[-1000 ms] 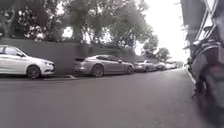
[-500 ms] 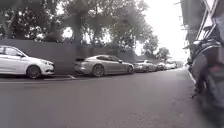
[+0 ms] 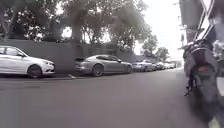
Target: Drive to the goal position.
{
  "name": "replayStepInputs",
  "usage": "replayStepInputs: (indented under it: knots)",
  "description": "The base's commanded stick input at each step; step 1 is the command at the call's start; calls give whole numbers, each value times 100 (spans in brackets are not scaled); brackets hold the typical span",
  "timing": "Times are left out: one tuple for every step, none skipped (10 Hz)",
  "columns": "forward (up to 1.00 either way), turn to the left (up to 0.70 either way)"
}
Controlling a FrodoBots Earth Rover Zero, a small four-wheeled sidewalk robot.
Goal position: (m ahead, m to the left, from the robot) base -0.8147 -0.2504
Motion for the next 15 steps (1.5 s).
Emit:
replayStepInputs:
  knots:
    - [-38,0]
    - [0,0]
    - [0,0]
    - [0,0]
    - [0,0]
    - [0,0]
    - [0,0]
    - [0,0]
    - [0,0]
    - [0,0]
    - [0,45]
    - [0,45]
    - [0,45]
    - [0,45]
    - [0,45]
